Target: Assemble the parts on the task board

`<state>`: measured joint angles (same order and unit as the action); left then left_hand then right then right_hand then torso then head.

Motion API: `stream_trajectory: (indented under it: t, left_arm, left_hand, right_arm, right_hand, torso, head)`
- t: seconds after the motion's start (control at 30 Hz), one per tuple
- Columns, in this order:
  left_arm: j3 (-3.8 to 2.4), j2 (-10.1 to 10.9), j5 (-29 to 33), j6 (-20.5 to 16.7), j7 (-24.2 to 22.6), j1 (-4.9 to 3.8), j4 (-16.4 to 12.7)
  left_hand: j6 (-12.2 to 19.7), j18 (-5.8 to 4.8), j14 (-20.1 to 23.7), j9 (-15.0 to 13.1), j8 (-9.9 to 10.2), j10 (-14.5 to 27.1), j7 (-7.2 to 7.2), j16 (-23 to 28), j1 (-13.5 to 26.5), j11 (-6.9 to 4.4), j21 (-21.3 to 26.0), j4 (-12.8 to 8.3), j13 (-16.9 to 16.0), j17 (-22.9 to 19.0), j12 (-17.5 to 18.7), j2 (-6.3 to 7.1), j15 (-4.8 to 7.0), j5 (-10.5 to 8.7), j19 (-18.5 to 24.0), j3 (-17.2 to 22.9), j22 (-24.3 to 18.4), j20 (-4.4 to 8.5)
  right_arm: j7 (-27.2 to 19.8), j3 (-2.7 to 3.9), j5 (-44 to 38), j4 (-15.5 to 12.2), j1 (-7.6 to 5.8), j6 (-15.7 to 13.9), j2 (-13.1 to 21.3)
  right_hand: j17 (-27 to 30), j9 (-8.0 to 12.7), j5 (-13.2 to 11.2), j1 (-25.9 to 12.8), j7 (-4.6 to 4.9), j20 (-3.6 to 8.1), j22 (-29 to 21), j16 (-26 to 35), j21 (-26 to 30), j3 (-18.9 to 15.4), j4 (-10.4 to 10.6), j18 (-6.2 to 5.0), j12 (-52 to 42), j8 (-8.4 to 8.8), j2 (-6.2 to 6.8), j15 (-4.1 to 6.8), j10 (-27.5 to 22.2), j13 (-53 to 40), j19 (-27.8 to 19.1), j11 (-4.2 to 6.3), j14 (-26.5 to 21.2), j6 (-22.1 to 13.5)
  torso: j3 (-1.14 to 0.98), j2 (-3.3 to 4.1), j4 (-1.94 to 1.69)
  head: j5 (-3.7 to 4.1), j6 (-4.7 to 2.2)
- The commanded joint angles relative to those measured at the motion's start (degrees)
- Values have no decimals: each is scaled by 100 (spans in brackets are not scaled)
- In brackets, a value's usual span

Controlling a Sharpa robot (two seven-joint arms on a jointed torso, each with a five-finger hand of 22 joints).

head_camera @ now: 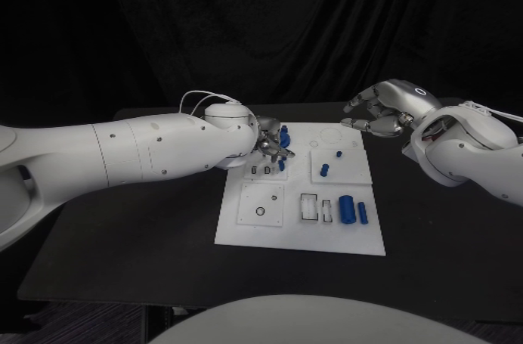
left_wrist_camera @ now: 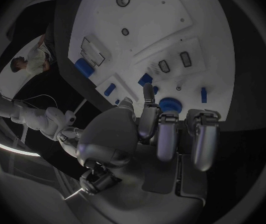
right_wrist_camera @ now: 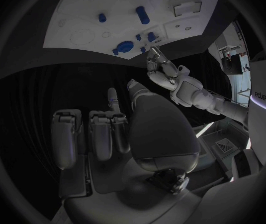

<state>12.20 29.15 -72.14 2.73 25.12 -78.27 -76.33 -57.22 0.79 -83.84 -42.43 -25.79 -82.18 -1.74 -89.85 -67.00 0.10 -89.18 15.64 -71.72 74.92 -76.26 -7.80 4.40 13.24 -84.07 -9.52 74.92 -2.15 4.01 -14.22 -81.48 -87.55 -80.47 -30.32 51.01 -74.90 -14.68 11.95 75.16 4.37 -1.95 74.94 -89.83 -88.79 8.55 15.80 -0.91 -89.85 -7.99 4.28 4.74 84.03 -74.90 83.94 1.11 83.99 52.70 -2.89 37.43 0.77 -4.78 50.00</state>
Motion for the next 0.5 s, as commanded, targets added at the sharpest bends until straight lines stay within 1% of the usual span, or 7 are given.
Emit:
stream_trajectory:
  t: [0.03,0.1,0.23,0.33,0.4,0.5]
  left_arm:
    - [-4,-28,-38,-10,-75,-11,40]
    - [-4,-42,-38,-34,-114,-9,69]
    - [-4,-73,-38,-74,-172,-8,117]
    - [-3,-98,-38,-80,-188,-6,153]
    - [-3,-108,-38,-65,-181,-5,170]
    - [-3,-114,-38,-58,-172,-4,183]
  left_hand:
    - [33,-17,-616,-13,32,-782,-3,-15,-60,-224,20,-2,-1828,1508,-1374,-22,40,28,-427,29,1277,45]
    - [32,-17,-616,-18,35,-782,-3,-15,-62,-224,22,-1,-1828,1508,-1374,-25,40,32,-425,34,1273,45]
    - [29,-14,-616,-46,50,-782,-1,-15,-86,-225,27,-7,-1828,1508,-1374,-26,40,53,-419,59,1265,45]
    - [29,-16,-616,-55,56,-782,-1,-15,-96,-226,25,-11,-1828,1508,-1374,-24,41,63,-422,68,1270,46]
    - [29,-16,-616,-55,56,-782,-1,-15,-96,-226,25,-11,-1828,1508,-1374,-24,41,63,-422,68,1270,46]
    - [6,-14,-616,-81,59,-782,4,-15,-105,-228,29,-9,-1828,1508,-1374,-31,42,73,-417,88,1263,47]
  right_arm:
    - [91,4,-5,7,11,25,0]
    - [92,4,-5,7,11,30,1]
    - [97,4,-5,0,11,40,9]
    - [103,4,-5,-4,11,56,10]
    - [104,4,-5,-7,11,65,11]
    - [104,5,-5,-16,11,68,16]
  right_hand:
    - [-1510,-7,14,10,3,-33,1456,-17,8,12,-25,53,-15,-14,-53,-59,597,-1510,523,-25,601,28]
    - [-1510,-7,14,10,3,-33,1456,-17,8,12,-25,53,-15,-14,-53,-59,597,-1510,523,-25,601,28]
    - [-1510,-6,15,6,7,-34,1454,-17,12,10,-24,52,-15,-13,-55,-60,597,-1510,521,-27,601,34]
    - [-1510,-6,15,6,7,-34,1454,-17,12,10,-24,52,-15,-13,-55,-60,597,-1510,521,-27,601,34]
    - [-1510,-6,15,6,7,-34,1454,-17,12,10,-24,52,-15,-13,-55,-60,597,-1510,521,-27,601,34]
    - [-1510,-6,15,6,7,-34,1454,-17,12,10,-24,52,-15,-13,-55,-60,597,-1510,521,-27,601,34]
  torso:
    - [-6,3,8]
    - [0,8,1]
    - [13,5,2]
    - [7,0,2]
    - [7,0,2]
    - [13,1,-1]
  head:
    - [2,0]
    - [9,0]
    - [28,0]
    - [28,0]
    - [30,0]
    - [32,0]
